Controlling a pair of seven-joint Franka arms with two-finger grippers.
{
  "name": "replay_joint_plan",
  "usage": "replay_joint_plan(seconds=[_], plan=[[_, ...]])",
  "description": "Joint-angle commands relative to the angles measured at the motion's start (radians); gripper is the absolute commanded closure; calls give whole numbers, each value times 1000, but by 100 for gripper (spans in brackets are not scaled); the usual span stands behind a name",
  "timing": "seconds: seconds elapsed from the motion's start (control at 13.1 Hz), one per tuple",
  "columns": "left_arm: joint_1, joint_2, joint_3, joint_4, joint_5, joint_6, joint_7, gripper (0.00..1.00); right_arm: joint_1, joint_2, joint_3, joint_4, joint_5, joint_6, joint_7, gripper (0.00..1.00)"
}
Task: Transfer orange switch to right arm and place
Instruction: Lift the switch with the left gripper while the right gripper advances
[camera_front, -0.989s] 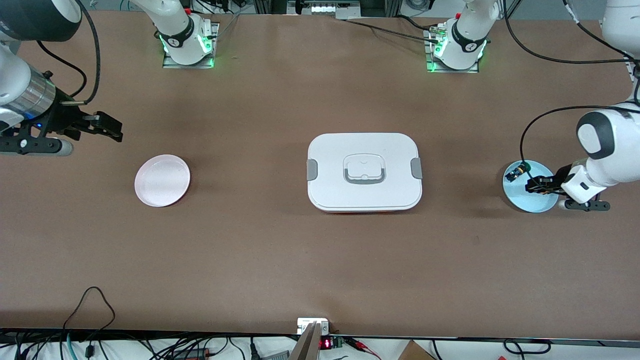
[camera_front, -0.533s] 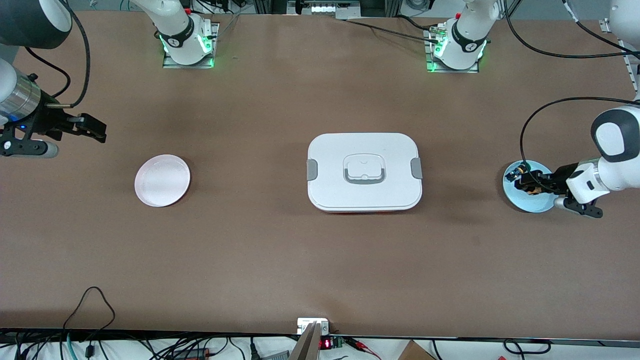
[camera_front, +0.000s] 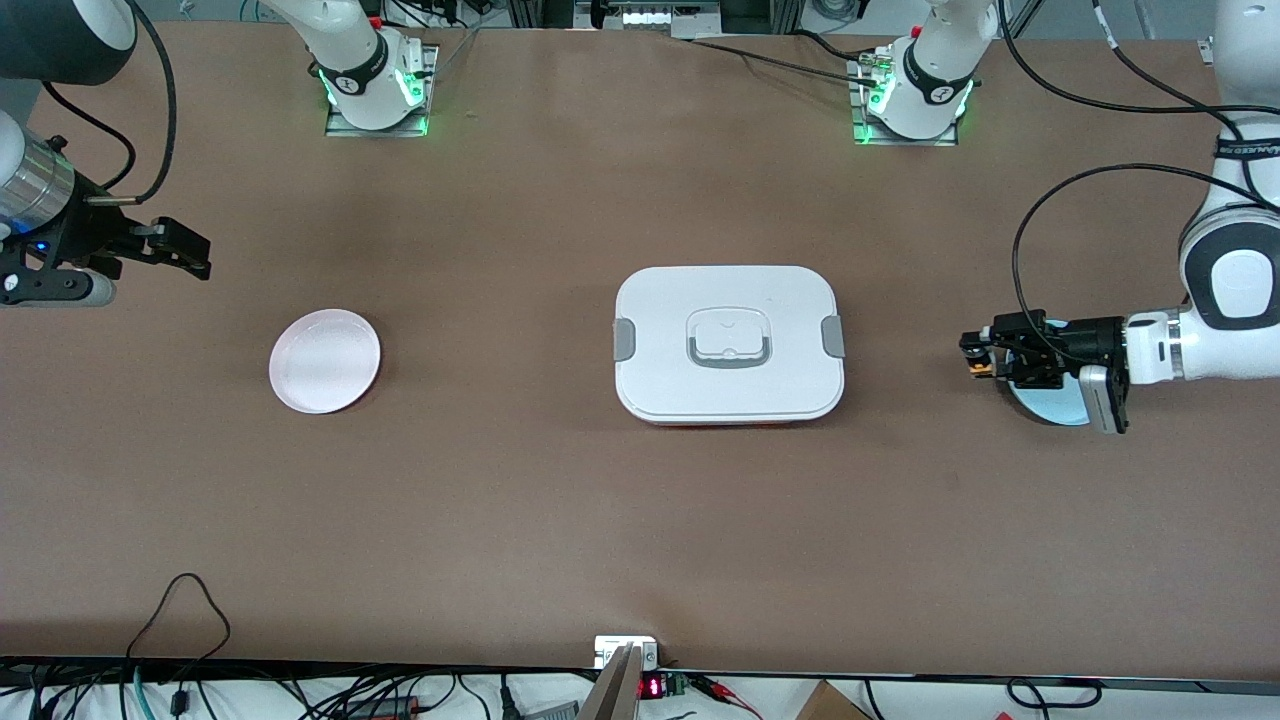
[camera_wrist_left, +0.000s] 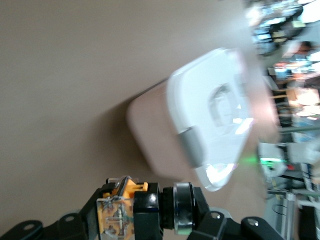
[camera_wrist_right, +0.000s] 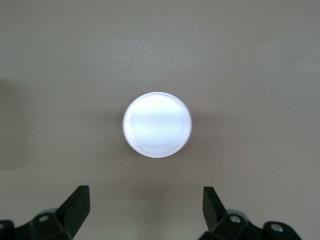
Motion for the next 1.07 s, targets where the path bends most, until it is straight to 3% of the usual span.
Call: replay_joint_plan(seconds=[0.0, 0.08, 0.3, 0.61, 0.84, 0.99], plan=[[-10, 20, -42, 19, -134, -74, 167, 58, -11, -3, -1, -1, 90, -22, -16, 0], [-10, 20, -80, 19, -174, -90, 209, 59, -8, 0, 0, -1, 119, -27, -16, 0], [1, 26, -215, 16, -295, -157, 322, 60, -10, 22, -1, -3, 363, -97, -15, 0], [-43, 28, -321, 16, -473, -148, 345, 62, -13, 66, -1, -8, 588, -149, -19, 0], [-171, 31, -324, 16, -668, -20, 535, 62, -11, 100, -1, -8, 724, -163, -19, 0], [-232, 26, -326, 16, -711, 62, 621, 66, -11, 132, 0, -8, 834, -171, -28, 0]])
